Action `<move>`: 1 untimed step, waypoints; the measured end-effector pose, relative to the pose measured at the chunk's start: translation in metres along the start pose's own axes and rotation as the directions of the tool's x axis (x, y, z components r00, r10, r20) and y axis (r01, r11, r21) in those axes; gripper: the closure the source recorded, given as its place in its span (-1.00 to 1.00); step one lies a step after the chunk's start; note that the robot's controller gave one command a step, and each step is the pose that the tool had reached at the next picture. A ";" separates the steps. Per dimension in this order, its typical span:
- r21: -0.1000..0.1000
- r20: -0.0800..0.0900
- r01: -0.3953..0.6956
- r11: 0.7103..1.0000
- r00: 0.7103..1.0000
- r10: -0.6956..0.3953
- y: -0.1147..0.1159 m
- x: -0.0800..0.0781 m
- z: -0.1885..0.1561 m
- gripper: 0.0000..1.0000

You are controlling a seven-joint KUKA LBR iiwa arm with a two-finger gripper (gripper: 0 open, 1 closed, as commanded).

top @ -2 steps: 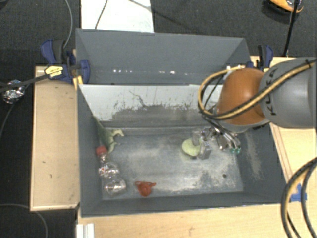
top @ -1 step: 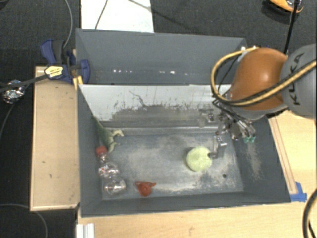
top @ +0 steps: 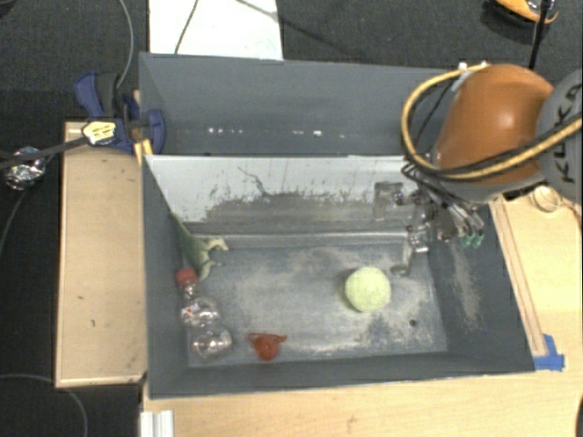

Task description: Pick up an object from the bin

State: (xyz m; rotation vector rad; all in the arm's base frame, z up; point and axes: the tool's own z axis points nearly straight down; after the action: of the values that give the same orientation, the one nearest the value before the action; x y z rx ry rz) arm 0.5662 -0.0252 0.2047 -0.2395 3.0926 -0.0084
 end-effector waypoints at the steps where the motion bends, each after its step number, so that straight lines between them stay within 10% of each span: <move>1: -0.001 -0.004 0.037 0.999 0.999 -0.037 0.002 0.016 0.051 -1.00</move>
Offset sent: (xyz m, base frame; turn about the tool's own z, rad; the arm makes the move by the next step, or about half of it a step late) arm -0.0424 -0.0539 -0.0799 -0.1142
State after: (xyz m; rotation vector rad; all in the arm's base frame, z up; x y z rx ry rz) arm 0.5518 -0.0259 0.1532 -0.2975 3.0914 -0.0086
